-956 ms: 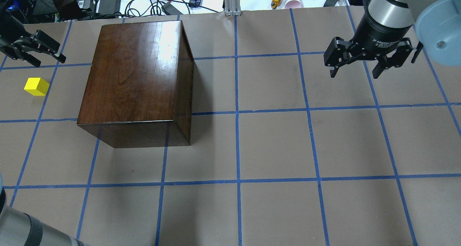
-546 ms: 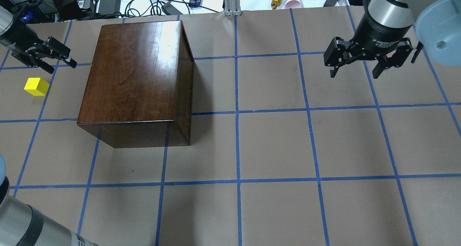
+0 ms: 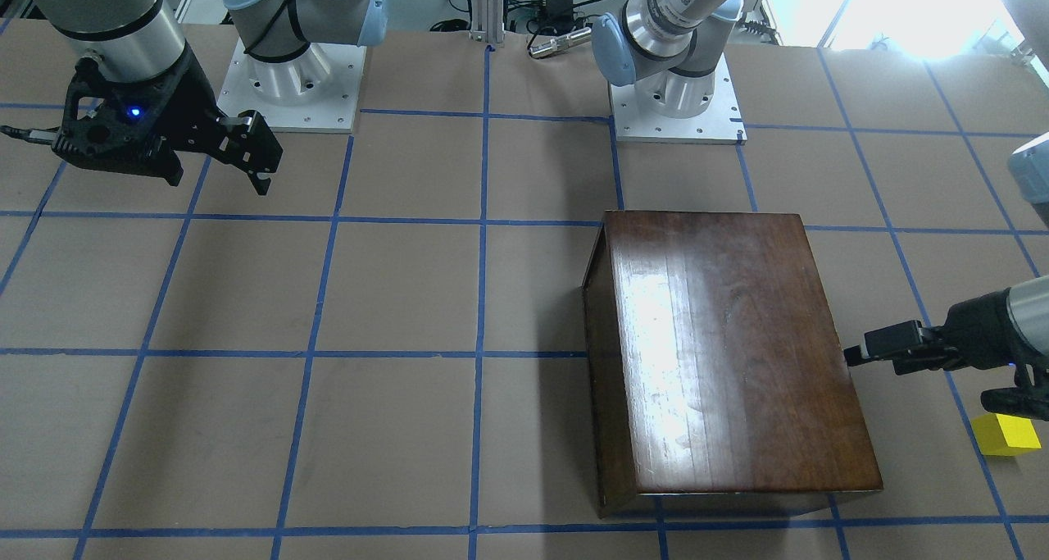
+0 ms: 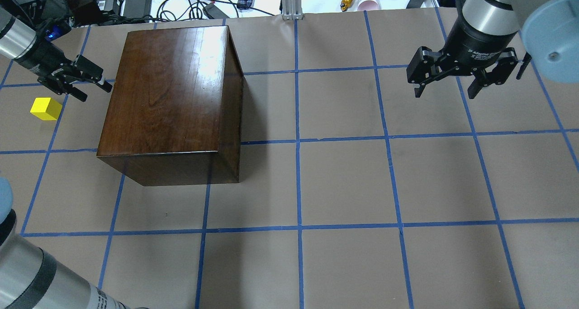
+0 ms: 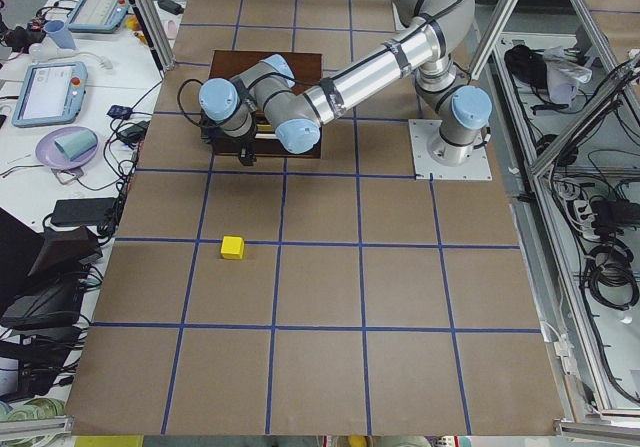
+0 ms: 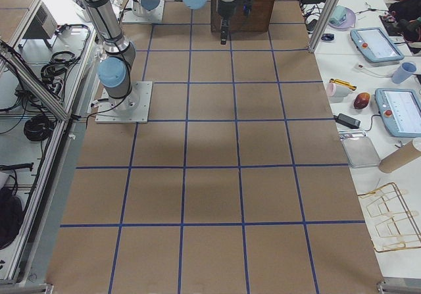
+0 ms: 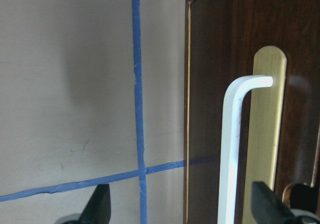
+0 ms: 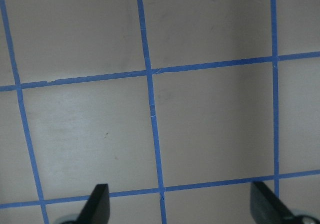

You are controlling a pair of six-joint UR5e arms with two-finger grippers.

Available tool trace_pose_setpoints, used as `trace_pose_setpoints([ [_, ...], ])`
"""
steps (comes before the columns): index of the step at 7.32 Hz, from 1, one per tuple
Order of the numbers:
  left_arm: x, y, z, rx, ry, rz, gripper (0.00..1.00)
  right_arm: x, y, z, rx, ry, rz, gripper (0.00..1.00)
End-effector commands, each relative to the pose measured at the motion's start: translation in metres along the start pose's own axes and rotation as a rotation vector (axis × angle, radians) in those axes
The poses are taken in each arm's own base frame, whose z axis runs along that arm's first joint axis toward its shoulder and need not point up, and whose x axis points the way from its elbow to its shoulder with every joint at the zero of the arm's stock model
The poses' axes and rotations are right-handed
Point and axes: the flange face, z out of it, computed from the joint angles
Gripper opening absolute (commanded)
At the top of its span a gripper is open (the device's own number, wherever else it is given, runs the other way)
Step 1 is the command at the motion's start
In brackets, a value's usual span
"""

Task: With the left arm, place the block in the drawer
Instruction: 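Lower the left gripper to the white drawer handle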

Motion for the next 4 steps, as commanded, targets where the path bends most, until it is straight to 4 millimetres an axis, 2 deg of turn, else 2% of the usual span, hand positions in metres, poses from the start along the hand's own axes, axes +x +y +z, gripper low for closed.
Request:
trace_pose_setpoints([
  [1, -0.001, 0.001, 0.012, -0.01, 0.021, -0.005, 1.0, 0.0, 0.0, 0.0, 0.0, 0.0, 0.0, 1.0],
  [4, -0.004, 0.002, 0.023, -0.02, 0.027, -0.008, 1.0, 0.0, 0.0, 0.0, 0.0, 0.0, 0.0, 1.0],
])
